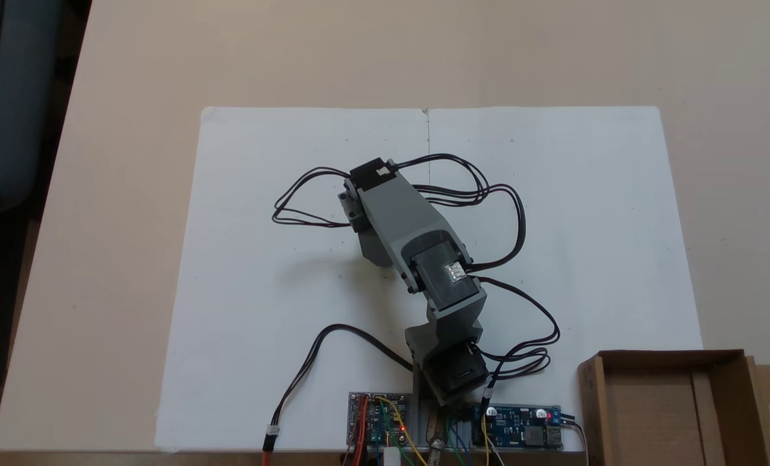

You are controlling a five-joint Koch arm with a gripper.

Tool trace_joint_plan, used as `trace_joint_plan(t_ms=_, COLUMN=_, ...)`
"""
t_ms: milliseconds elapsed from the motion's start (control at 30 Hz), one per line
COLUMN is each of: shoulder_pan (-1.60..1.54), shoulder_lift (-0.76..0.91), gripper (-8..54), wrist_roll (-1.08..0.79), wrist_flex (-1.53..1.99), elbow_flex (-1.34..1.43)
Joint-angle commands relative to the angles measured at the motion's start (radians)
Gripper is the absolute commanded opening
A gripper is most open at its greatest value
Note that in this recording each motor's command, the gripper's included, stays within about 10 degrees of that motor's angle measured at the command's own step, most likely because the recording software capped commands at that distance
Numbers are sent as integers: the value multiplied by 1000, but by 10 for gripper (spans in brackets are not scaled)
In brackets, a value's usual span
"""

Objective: Grasp a green dice and put it in the bin.

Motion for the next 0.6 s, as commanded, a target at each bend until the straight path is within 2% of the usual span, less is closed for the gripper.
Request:
trace_joint_plan(t_ms=0, shoulder_pan=-9, shoulder_lift=15, gripper=279, wrist_roll=71, wrist_flex=-18, elbow_flex=-11)
trace_joint_plan(t_ms=167, shoulder_pan=-20, shoulder_lift=17, gripper=119, wrist_roll=69, wrist_flex=-20, elbow_flex=-11)
trace_joint_plan(t_ms=567, shoulder_pan=-3, shoulder_lift=52, gripper=117, wrist_roll=52, wrist_flex=-34, elbow_flex=-34)
